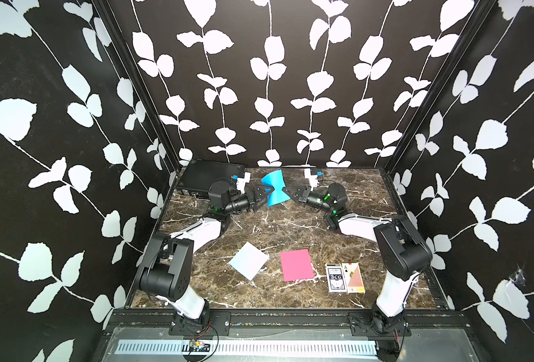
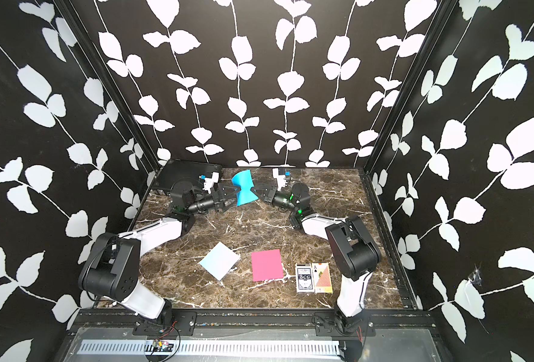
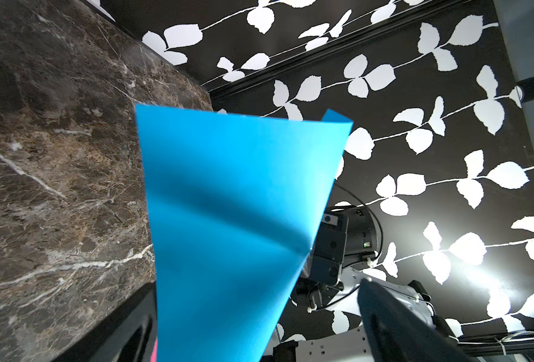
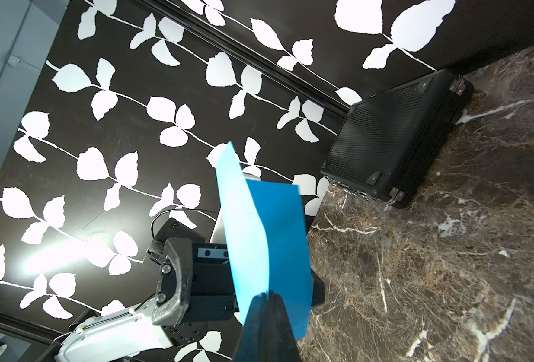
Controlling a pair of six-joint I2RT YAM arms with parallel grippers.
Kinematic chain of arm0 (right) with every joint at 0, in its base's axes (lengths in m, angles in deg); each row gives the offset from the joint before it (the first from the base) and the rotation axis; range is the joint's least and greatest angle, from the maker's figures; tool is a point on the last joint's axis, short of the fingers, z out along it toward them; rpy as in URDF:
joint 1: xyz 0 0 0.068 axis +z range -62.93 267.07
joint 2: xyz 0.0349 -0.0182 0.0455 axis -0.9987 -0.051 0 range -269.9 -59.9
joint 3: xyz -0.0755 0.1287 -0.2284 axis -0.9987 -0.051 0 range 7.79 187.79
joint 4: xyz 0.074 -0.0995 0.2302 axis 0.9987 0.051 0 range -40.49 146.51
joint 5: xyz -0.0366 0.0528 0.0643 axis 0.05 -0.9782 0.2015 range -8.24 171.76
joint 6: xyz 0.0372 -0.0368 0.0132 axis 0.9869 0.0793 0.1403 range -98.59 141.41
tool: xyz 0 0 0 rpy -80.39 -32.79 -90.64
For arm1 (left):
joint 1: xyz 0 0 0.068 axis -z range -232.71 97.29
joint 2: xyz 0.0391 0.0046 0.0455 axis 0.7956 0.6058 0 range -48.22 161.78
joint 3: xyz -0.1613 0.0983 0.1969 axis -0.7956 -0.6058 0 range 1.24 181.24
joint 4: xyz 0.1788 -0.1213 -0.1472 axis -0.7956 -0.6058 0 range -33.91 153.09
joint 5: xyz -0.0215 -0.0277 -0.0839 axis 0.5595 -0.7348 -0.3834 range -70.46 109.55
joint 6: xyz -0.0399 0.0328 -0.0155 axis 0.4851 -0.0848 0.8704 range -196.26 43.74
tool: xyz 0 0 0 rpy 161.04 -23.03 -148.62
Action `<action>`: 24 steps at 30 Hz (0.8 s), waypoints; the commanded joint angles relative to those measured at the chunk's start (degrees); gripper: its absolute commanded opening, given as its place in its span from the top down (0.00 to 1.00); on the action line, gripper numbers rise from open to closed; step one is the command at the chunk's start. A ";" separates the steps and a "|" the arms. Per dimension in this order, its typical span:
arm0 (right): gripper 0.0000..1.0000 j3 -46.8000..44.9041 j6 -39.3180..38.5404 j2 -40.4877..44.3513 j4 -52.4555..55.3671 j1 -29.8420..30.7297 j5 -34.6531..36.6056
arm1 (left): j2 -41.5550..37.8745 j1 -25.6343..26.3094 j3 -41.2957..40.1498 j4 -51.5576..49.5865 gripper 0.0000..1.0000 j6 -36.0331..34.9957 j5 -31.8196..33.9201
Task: Fold the square paper along the opposite sides
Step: Pick up the paper from the center of the board.
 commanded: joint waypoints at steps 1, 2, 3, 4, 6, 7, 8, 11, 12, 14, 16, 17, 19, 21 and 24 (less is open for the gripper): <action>1.00 -0.53 -1.80 4.05 -0.98 -0.24 0.14 | -0.94 0.19 -0.77 2.12 0.01 -0.37 -0.80; 1.00 -0.31 -2.04 4.16 -0.29 -0.24 -0.07 | -0.94 0.19 -0.82 2.22 0.02 -0.30 -0.80; 1.00 -0.07 -2.07 4.16 -0.03 -0.25 -0.54 | -1.02 0.17 -0.83 2.29 0.02 -0.30 -0.84; 1.00 -0.13 -1.99 4.03 0.00 -0.31 -0.66 | -1.10 0.13 -0.83 2.22 0.02 -0.38 -0.79; 1.00 -0.40 -1.59 3.69 -0.28 -0.25 -0.79 | -1.20 0.16 -0.74 2.26 0.03 -0.56 -0.71; 1.00 -0.56 -1.45 3.50 -0.46 -0.21 -0.82 | -1.20 0.15 -0.62 2.25 0.03 -0.73 -0.63; 1.00 -0.83 -1.34 3.33 -0.80 -0.23 -0.84 | -1.20 0.14 -0.55 2.25 0.03 -0.78 -0.66; 1.00 -1.74 -1.20 3.24 -1.29 -0.28 -0.69 | -1.03 0.19 -0.21 2.26 0.03 -0.83 -0.69; 1.00 -2.14 -1.14 3.19 -1.34 -0.29 -0.67 | -0.87 0.18 -0.08 2.40 0.02 -0.83 -0.79; 1.00 -2.64 -1.18 3.32 -1.50 -0.43 -0.58 | -0.70 0.12 -0.03 2.44 0.02 -0.83 -0.80; 1.00 -3.06 -1.16 3.81 -1.51 -0.81 -0.49 | -0.59 0.14 -0.03 2.44 0.02 -1.10 -0.81; 1.00 -3.18 -1.29 4.25 -1.29 -1.25 -0.48 | -0.59 0.10 0.02 2.34 0.02 -1.26 -0.70; 1.00 -2.88 -1.97 5.07 0.08 -1.71 -0.81 | -0.53 0.09 -0.15 2.17 0.02 -1.70 -0.57; 1.00 -2.18 -3.09 5.80 2.39 -1.83 -1.33 | -0.41 0.08 -0.29 2.08 0.03 -1.98 -0.62; 1.00 -1.82 -3.72 6.18 3.60 -1.75 -1.81 | -0.45 0.10 -0.44 2.53 0.05 -1.78 -0.60</action>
